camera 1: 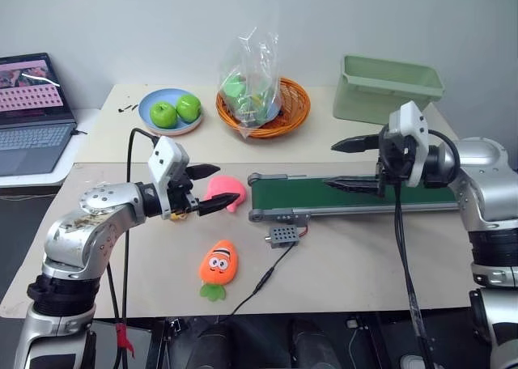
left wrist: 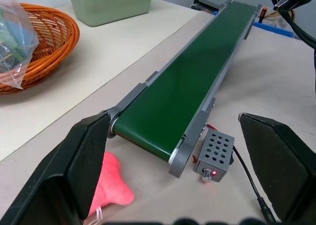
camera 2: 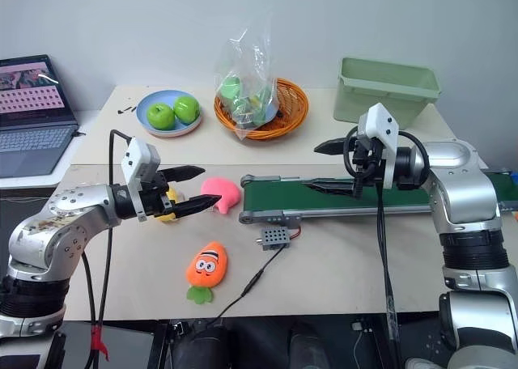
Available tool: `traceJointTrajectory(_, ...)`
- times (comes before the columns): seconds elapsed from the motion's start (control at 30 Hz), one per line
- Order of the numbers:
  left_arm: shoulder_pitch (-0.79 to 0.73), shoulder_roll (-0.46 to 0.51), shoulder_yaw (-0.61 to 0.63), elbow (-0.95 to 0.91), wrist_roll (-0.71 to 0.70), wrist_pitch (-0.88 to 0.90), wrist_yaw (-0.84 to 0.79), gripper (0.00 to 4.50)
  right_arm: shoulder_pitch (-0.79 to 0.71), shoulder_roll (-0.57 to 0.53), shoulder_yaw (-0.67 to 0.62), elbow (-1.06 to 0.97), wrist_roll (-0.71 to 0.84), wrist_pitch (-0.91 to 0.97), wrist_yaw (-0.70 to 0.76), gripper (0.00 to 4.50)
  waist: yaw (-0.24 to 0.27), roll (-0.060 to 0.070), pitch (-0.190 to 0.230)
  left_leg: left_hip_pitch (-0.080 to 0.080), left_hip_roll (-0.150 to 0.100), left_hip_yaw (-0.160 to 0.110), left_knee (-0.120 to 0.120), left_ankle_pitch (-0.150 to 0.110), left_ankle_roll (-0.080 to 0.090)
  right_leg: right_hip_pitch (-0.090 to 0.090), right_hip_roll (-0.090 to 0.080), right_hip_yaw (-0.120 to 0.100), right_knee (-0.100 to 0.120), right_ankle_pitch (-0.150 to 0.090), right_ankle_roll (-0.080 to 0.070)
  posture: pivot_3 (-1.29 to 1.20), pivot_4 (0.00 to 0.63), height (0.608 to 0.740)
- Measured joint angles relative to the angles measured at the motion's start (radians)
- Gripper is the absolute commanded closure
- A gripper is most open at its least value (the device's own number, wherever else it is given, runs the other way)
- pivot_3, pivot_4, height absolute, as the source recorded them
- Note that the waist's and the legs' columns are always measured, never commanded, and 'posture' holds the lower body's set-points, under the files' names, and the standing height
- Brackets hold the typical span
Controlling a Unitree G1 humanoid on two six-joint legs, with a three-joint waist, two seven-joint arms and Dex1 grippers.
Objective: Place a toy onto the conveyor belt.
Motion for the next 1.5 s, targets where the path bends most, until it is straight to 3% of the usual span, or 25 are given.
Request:
traceJointTrajectory(0.2,-0.003,-0.045,0.033,0.001,-0.047,0.022,0.033,0.06,0.000,0.001,0.000,0.001,-0.005,-0.003,-0.003,0.00,0.000,0.000,0.000,0.000,0.000,0.000,0.000,0.000,0.000,0.000,0.000,0.000,0.000,0.000,0.000,0.00,0.150,0.740)
traceJointTrajectory(0.5,-0.013,-0.153,0.348,0.120,-0.312,0.206,0.286,0.06,-0.002,0.009,0.000,0.012,-0.001,-0.009,0.015,0.00,-0.005,0.000,0.000,0.001,0.000,-0.001,0.000,0.000,0.000,0.000,0.000,0.000,0.001,0.000,0.000,0.00,0.150,0.740)
traceJointTrajectory(0.67,0.022,-0.177,0.570,0.307,-0.523,0.329,0.440,0.06,-0.009,0.010,0.000,-0.012,0.040,0.000,0.063,0.00,-0.006,0.000,0.000,0.001,0.000,-0.007,0.000,0.000,0.000,0.000,0.000,0.000,0.001,0.000,0.000,0.00,0.150,0.740)
traceJointTrajectory(0.83,0.025,-0.214,0.724,0.462,-0.632,0.342,0.645,0.06,-0.018,0.010,0.016,0.004,0.025,-0.002,0.073,0.00,0.002,-0.001,0.000,0.002,0.000,-0.008,0.000,0.000,0.000,0.001,-0.001,0.000,0.001,0.000,0.000,0.00,0.150,0.740)
traceJointTrajectory(1.03,0.141,-0.250,0.758,0.479,-0.719,0.368,0.753,0.06,-0.022,0.009,0.028,0.007,0.021,-0.003,0.092,0.00,-0.002,0.000,0.000,0.001,0.000,-0.008,-0.001,0.000,-0.001,0.000,-0.001,0.000,0.001,0.000,0.000,0.00,0.150,0.740)
traceJointTrajectory(1.2,0.289,-0.260,0.771,0.487,-0.743,0.359,0.721,0.06,-0.024,-0.006,0.028,0.028,0.011,-0.003,0.092,0.00,-0.005,0.000,0.000,0.004,0.000,-0.005,-0.002,0.000,-0.002,0.001,-0.001,0.001,0.001,0.000,-0.001,0.00,0.150,0.740)
traceJointTrajectory(1.5,0.223,-0.252,0.695,0.609,-0.703,0.343,0.688,0.06,-0.065,-0.006,0.032,0.067,-0.007,-0.016,0.104,0.00,0.000,0.000,0.000,0.006,-0.001,0.000,-0.002,0.001,-0.002,0.004,-0.001,0.000,0.001,0.000,-0.002,0.00,0.150,0.740)
